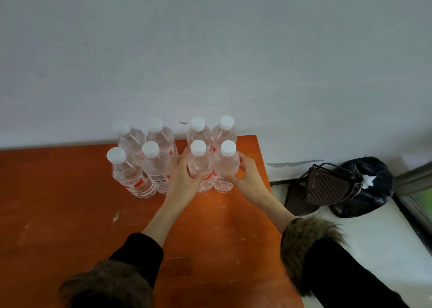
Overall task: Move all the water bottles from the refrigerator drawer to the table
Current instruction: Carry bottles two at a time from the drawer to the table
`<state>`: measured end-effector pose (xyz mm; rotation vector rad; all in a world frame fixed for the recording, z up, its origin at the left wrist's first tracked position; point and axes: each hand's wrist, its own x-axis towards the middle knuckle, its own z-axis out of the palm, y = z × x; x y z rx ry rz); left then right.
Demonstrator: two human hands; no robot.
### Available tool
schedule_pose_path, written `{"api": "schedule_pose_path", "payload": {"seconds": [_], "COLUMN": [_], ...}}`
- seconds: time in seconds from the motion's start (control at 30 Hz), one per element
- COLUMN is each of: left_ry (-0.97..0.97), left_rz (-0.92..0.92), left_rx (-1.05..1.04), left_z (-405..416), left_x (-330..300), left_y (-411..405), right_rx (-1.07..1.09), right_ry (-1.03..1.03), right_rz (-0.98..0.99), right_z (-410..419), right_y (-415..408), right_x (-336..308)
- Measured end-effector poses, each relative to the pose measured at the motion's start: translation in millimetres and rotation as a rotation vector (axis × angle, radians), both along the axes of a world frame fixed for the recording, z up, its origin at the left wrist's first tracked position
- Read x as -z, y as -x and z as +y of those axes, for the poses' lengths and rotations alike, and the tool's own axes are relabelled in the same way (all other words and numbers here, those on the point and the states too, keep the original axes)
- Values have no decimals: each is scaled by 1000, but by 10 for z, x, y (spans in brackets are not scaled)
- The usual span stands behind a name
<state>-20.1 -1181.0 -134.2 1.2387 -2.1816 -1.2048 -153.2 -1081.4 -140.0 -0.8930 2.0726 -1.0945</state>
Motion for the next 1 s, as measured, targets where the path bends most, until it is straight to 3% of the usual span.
{"api": "schedule_pose_path", "payload": {"seconds": [0.13, 0.27, 0.47, 0.57, 0.73, 1.0], "left_ry": [45, 339, 526, 668, 878, 983], "left_rz": [-48, -56, -18, -77, -21, 207], "left_rx": [7, 6, 397, 568, 821, 1127], "left_z": [108, 418, 1019, 1411, 2403, 4566], "left_x": [3, -179, -646, -827, -1182, -1653], "left_y": [-72, -143, -1, 136, 312, -36], "right_rx": [-2, 18, 77, 169, 376, 727], "right_ry": [-30, -70, -160, -267, -409, -686], "right_rz": [46, 289, 733, 890, 1102, 1159], "right_z": [105, 463, 1390, 2038, 3351, 5630], "right_y": [-73, -133, -121, -158, -451, -1465], "right_x": [-47, -208, -695, -953, -1285, -1628]}}
